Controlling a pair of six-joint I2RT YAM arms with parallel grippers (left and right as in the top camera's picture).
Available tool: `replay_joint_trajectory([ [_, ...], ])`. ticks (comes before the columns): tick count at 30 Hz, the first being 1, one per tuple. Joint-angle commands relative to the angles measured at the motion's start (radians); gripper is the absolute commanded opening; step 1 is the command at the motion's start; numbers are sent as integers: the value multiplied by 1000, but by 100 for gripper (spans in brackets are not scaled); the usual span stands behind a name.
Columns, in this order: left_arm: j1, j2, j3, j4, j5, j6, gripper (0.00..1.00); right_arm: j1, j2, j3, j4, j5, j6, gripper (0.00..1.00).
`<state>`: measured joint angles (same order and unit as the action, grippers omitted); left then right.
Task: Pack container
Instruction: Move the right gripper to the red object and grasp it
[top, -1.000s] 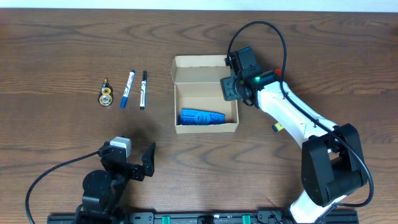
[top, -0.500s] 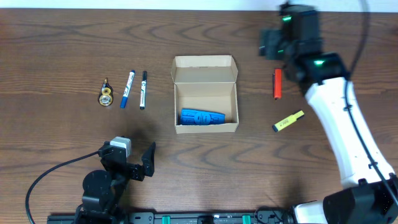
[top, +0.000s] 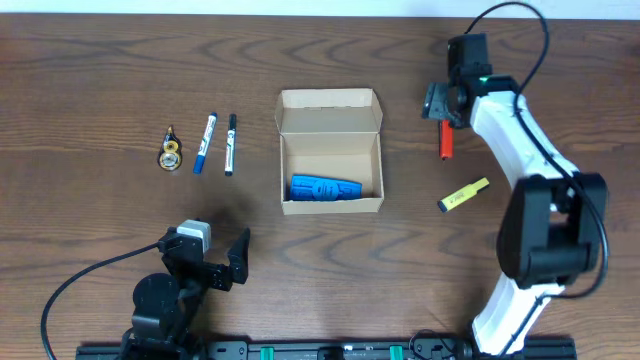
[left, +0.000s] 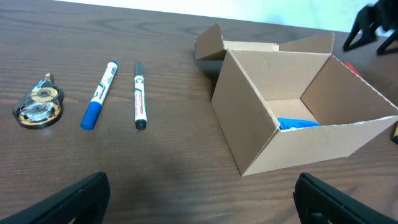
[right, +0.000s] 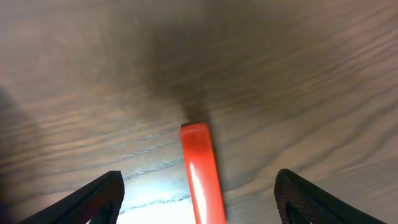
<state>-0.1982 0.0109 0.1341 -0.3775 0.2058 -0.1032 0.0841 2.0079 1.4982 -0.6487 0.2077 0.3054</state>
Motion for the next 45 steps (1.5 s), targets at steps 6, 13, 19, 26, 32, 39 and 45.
replay_joint_trajectory([
  [6,-5,-6,-21,0,3,14,95,-7,74,-5,-25,-18,30,76],
  [13,-5,-6,-21,0,3,14,95,-12,101,-31,-21,-51,26,67],
  [19,-5,-6,-21,0,3,14,95,-14,133,-31,-16,-62,26,65],
  [26,-5,-6,-21,0,3,14,95,-26,139,-36,14,-71,11,61],
  [32,-5,-6,-21,0,3,14,95,-38,140,-37,14,-93,8,45],
  [39,-5,-6,-21,0,3,14,95,-38,140,-37,14,-92,8,31],
  [45,-5,-6,-21,0,3,14,95,-38,139,-33,13,-93,9,18],
])
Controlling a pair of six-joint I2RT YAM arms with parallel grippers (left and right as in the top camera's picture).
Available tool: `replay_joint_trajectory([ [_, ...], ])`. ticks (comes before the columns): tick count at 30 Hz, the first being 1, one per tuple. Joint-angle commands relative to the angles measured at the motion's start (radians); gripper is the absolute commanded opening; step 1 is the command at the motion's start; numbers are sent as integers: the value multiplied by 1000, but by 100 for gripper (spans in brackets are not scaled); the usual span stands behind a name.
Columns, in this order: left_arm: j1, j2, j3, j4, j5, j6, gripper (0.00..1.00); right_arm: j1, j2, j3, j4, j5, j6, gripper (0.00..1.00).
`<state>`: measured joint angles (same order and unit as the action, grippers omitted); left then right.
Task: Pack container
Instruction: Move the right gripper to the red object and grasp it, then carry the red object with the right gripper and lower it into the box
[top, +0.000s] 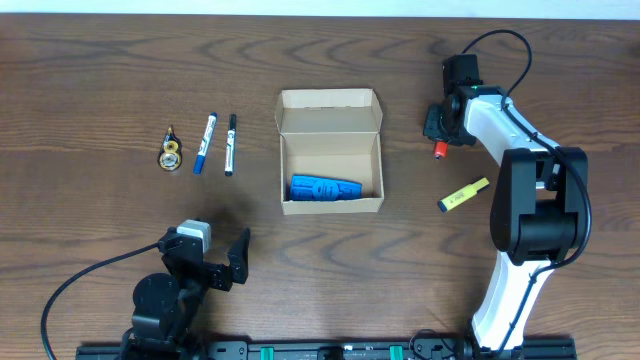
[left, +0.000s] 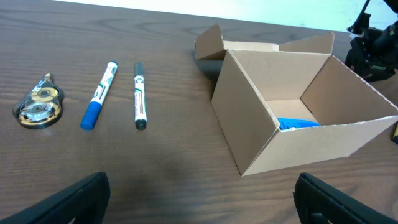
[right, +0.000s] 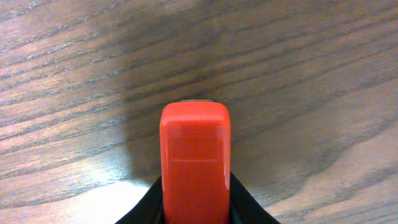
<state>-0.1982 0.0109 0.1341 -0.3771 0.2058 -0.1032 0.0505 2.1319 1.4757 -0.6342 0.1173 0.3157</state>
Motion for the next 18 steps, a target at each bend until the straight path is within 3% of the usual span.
replay_joint_trajectory([
  [1,-5,-6,-21,0,3,14,95,-5,15,-7,-3,-3,-2,17],
  [10,-5,-6,-21,0,3,14,95,-3,-90,138,-113,-21,-15,8],
  [18,-5,-6,-21,0,3,14,95,76,-311,239,-109,-158,-253,1],
])
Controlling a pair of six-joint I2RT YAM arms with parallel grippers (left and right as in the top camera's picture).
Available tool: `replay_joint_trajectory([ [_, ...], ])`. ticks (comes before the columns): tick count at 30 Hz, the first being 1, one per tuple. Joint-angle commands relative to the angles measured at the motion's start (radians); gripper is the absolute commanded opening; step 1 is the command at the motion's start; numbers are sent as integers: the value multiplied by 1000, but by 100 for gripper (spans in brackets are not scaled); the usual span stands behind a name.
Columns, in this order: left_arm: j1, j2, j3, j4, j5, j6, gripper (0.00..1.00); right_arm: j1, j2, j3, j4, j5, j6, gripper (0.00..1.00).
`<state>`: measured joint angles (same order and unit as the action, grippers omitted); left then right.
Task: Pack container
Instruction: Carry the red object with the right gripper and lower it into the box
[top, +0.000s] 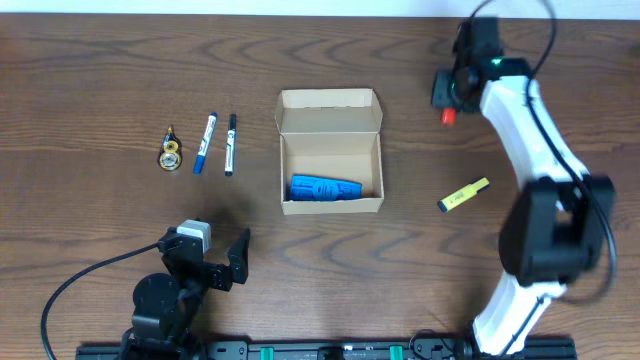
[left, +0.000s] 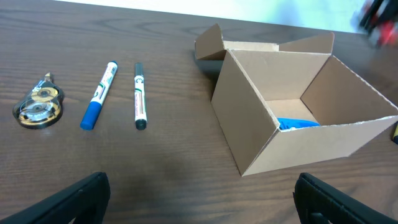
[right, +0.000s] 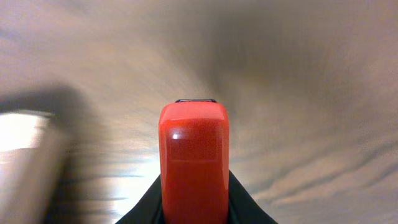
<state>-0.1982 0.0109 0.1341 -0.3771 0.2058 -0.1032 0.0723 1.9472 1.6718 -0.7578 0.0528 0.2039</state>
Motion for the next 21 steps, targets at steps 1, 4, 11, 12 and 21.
replay_joint_trajectory([
  [1,-5,-6,-21,0,3,14,95,74,-150,43,20,-135,-204,1],
  [4,-5,-6,-21,0,3,14,95,143,-198,43,13,-291,-425,1],
  [11,-5,-6,-21,0,3,14,95,279,-177,31,-133,-489,-887,1],
  [12,-5,-6,-21,0,3,14,95,298,-167,29,-167,-518,-978,1],
  [21,-5,-6,-21,0,3,14,95,430,-42,28,-270,-512,-1346,1],
])
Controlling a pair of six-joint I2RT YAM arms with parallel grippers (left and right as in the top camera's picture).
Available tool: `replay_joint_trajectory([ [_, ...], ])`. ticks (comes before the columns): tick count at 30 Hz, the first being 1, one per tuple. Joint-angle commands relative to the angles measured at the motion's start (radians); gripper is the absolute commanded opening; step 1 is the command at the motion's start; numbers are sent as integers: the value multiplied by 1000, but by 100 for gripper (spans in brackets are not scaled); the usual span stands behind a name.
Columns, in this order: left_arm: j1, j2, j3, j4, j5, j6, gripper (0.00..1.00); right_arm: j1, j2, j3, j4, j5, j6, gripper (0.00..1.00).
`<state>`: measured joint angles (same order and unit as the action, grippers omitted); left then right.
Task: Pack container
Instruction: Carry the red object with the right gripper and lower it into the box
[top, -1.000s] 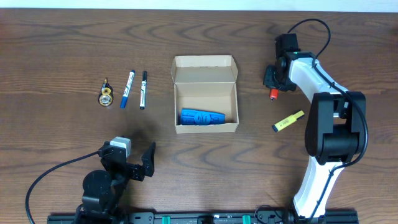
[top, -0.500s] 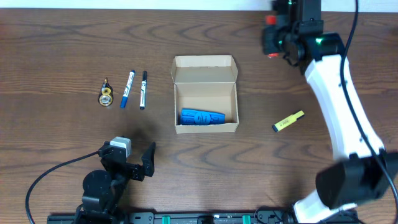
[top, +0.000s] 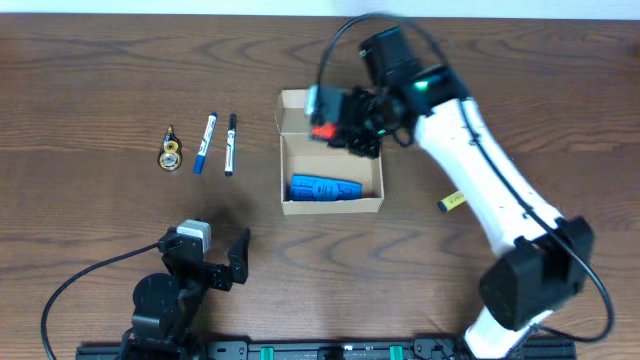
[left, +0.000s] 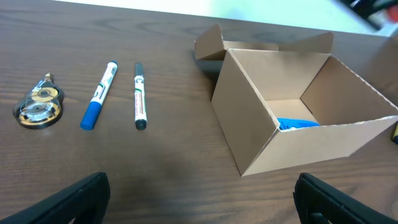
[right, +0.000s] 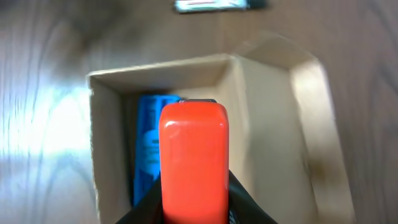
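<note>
An open cardboard box (top: 331, 205) sits mid-table with a blue object (top: 326, 187) lying in its front part. My right gripper (top: 332, 130) hangs over the box's back half, shut on a red marker (right: 193, 158) whose tip points toward the camera; box floor and blue object (right: 150, 152) show beneath it. My left gripper (left: 202, 199) rests low at the table's near left, open, nothing between its fingers, facing the box (left: 298, 124).
Left of the box lie a black marker (top: 230, 144), a blue marker (top: 205, 143) and a correction-tape dispenser (top: 171, 152). A yellow highlighter (top: 449, 201) lies right of the box, partly under my right arm.
My right gripper, still holding the red marker, has moved from the far right of the table to above the back half of the box. The left arm has not moved.
My right gripper was open above the red marker lying right of the box. Then it was shut on the marker at the table. Then it held it lifted at the far right, and now it holds it over the box.
</note>
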<state>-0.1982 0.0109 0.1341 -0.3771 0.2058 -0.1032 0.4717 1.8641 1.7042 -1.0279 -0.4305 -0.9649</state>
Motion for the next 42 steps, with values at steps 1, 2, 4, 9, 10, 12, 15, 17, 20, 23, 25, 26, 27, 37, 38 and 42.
replay_joint_trajectory([
  [1,-5,-6,-21,0,3,14,95,39,61,-5,2,-16,-190,1],
  [2,-5,-6,-21,0,3,14,95,49,84,-5,6,6,-196,1],
  [4,-5,-6,-21,0,3,14,95,65,128,-5,17,55,-196,1],
  [9,-5,-6,-21,0,3,14,95,81,212,-5,71,113,-196,1],
  [10,-5,-6,-21,0,3,14,95,79,220,-5,82,113,-196,1],
  [12,-5,-6,-21,0,3,14,95,77,237,-5,105,113,-196,1],
  [15,-5,-6,-21,0,3,14,95,76,266,-5,127,113,-204,1],
  [17,-5,-6,-21,0,3,14,95,76,281,-5,136,114,-224,1],
  [20,-5,-6,-21,0,3,14,95,76,297,-5,169,132,-226,1],
  [23,-5,-6,-21,0,3,14,95,76,309,-5,191,143,-226,1],
  [25,-5,-6,-21,0,3,14,95,76,314,-5,194,143,-222,1],
  [26,-5,-6,-21,0,3,14,95,76,314,-5,195,143,-214,1],
  [27,-5,-6,-21,0,3,14,95,76,315,-5,195,143,-204,1],
  [37,-5,-6,-21,0,3,14,95,80,315,-5,208,142,-101,15],
  [38,-5,-6,-21,0,3,14,95,80,315,-5,206,142,-95,15],
  [42,-5,-6,-21,0,3,14,95,80,315,-5,204,142,-68,25],
])
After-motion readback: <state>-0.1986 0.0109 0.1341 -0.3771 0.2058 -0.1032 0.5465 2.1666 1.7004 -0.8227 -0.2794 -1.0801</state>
